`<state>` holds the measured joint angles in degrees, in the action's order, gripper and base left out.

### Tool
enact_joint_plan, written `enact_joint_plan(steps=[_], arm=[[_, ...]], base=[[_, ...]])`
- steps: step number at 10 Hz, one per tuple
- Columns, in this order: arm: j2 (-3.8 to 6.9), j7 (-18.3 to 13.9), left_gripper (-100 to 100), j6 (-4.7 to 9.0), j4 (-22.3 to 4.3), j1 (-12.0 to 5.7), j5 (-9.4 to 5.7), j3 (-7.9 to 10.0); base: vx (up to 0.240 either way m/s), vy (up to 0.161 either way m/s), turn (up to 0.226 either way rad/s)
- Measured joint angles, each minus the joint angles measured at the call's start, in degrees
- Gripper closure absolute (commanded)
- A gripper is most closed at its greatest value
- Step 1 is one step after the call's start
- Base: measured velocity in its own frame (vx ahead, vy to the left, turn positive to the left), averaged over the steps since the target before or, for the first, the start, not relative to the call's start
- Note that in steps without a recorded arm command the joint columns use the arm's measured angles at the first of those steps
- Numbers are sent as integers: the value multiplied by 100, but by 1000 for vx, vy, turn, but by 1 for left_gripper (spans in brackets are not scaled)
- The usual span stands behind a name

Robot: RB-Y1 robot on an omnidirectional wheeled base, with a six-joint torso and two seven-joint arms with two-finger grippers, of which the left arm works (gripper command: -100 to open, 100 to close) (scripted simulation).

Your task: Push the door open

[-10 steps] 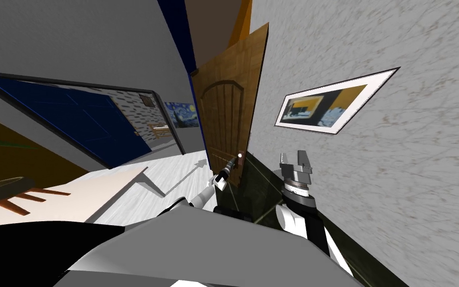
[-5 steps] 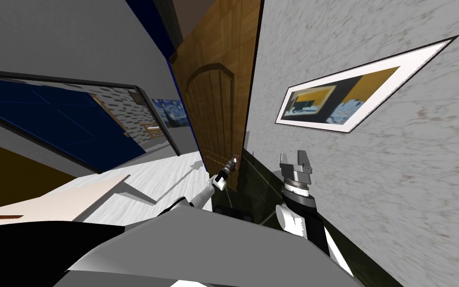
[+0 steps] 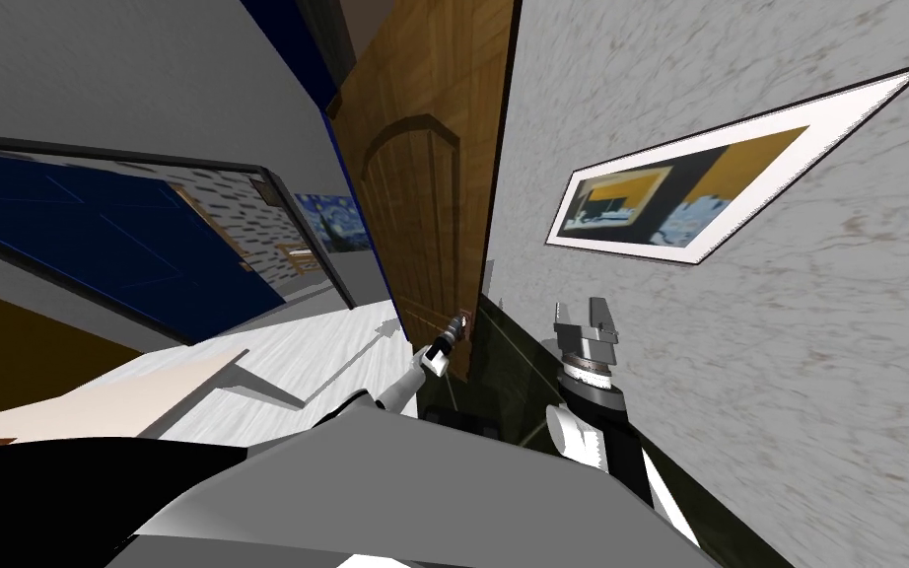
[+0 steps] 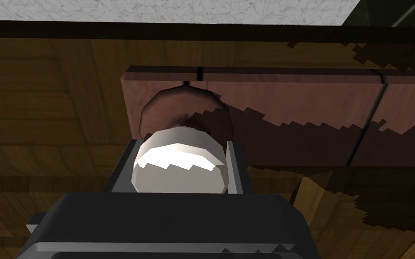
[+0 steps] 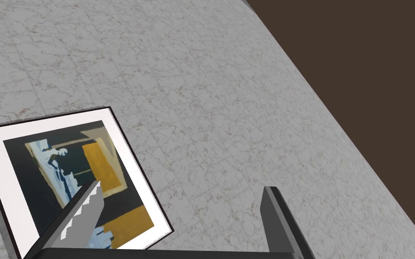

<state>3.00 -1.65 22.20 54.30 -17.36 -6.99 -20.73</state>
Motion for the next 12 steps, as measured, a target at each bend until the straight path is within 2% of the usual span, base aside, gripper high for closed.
enact_joint_plan(steps=[2,4,6,9,11,12], arm=[[4,0,100,-12,-15,21,0,-4],[29,12,100,-48,16,74,-3,32],[39,53,100,-97,-17,74,-21,166],[56,68,100,-21,-203,-67,-63,378],[67,110,100,-83,-96,-28,-77,523],[42,146,100,-94,-139,-59,-87,617]], base=[[-6,2,2],[82,-141,72],[132,-163,72],[156,-164,67],[140,-180,82],[149,-163,87]])
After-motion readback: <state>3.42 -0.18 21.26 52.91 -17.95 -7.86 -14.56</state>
